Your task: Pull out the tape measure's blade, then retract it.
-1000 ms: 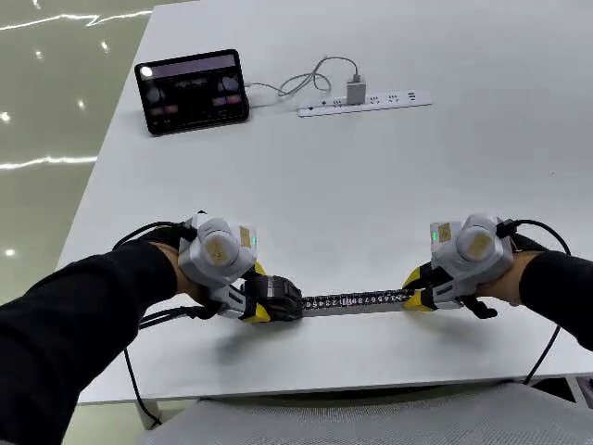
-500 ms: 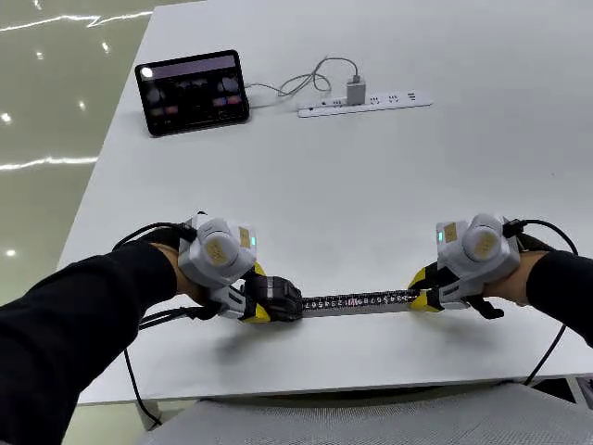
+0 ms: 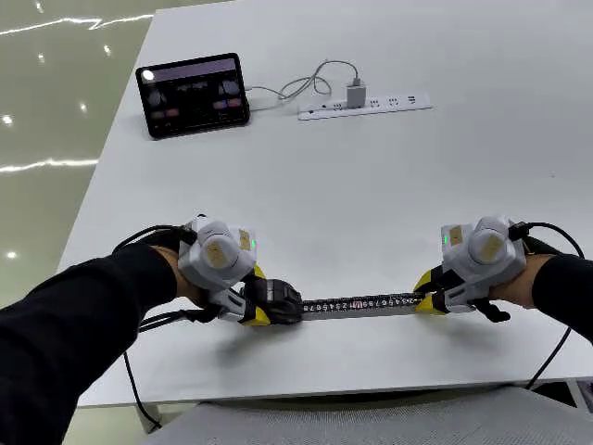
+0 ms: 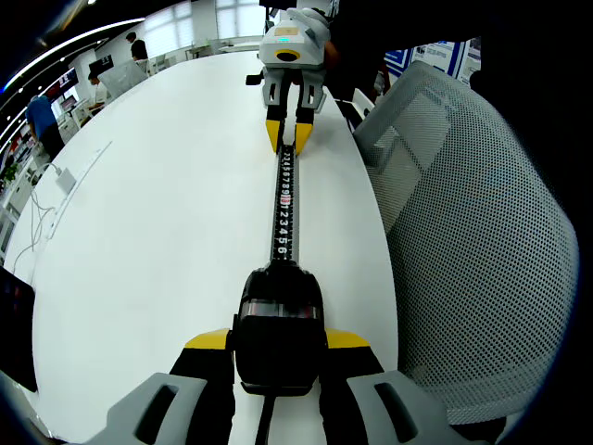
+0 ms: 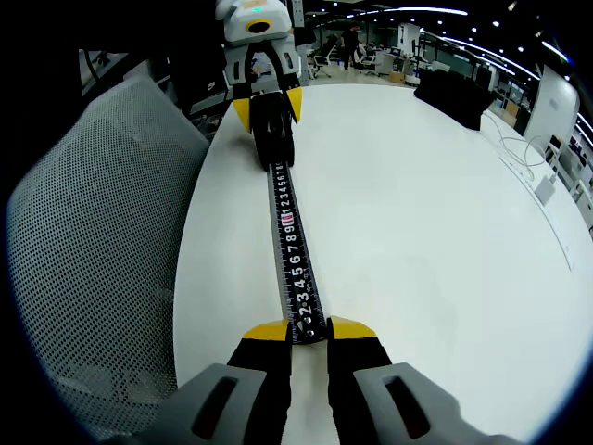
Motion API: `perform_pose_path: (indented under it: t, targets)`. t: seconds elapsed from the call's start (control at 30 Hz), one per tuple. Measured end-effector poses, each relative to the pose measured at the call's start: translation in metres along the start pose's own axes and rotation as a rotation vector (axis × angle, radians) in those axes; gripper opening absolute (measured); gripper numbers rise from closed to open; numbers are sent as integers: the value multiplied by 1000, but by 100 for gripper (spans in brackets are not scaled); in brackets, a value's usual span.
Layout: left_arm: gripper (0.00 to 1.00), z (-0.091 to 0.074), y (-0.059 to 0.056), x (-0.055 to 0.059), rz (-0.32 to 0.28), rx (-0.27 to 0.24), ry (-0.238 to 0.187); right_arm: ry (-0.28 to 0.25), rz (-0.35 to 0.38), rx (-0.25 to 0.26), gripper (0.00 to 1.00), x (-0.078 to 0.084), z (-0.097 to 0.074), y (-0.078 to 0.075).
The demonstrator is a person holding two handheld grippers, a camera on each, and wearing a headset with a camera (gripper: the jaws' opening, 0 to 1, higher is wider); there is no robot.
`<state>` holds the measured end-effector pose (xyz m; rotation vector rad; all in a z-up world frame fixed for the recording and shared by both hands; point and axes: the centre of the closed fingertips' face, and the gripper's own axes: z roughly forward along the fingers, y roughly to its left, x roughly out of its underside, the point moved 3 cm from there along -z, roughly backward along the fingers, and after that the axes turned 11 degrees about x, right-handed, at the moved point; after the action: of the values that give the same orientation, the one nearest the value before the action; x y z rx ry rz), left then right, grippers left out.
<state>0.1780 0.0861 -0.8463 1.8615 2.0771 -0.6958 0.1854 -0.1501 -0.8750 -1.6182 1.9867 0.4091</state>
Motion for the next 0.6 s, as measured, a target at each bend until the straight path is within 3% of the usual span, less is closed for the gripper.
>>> perform_pose_path:
  t: [0.6]
  targets:
    - [31,0,0,-1,5,2,3,6,0,0,9,3,-5,0]
